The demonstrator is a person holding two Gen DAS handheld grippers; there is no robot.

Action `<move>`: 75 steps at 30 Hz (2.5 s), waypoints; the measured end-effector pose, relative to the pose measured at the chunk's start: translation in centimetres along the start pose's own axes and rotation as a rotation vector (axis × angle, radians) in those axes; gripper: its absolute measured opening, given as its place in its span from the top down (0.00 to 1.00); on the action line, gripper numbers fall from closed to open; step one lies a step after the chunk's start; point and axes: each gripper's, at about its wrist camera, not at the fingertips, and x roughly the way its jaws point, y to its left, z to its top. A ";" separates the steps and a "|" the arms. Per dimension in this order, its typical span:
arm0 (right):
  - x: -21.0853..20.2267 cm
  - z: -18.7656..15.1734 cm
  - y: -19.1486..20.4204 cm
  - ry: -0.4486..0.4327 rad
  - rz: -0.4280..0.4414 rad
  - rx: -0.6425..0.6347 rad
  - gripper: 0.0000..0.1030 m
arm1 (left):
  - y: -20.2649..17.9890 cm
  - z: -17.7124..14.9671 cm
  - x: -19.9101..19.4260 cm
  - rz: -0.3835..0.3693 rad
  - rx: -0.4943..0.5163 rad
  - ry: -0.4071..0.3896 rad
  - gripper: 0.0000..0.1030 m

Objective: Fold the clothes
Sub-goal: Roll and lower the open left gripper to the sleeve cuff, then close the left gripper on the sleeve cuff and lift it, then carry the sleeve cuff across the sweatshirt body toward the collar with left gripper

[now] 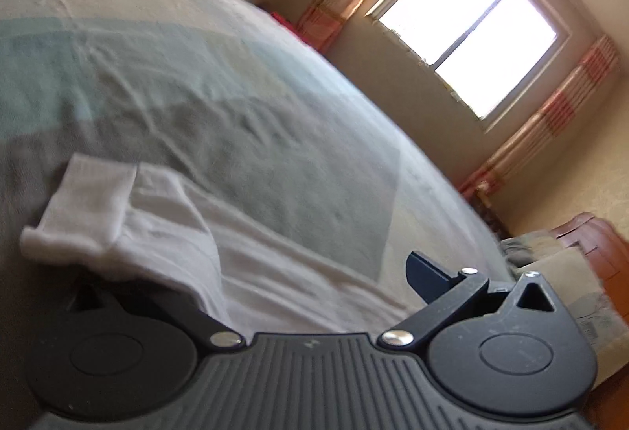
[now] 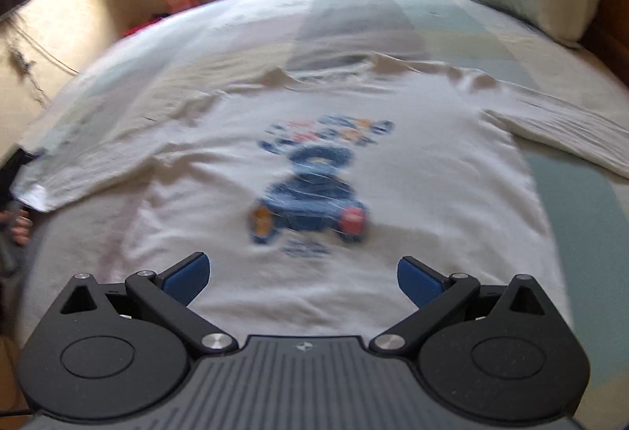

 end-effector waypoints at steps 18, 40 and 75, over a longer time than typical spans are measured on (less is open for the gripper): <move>0.5 -1.1 2.1 0.076 0.079 -0.027 0.00 | -8.9 2.1 -1.5 -0.133 0.092 0.018 0.01; -0.3 -3.4 0.4 0.110 0.121 -0.073 0.00 | -24.6 -1.0 -0.4 -0.263 0.258 0.168 0.01; -2.0 -4.8 -5.9 0.139 0.081 -0.104 0.00 | -41.6 -19.6 5.0 -0.402 0.375 0.336 0.01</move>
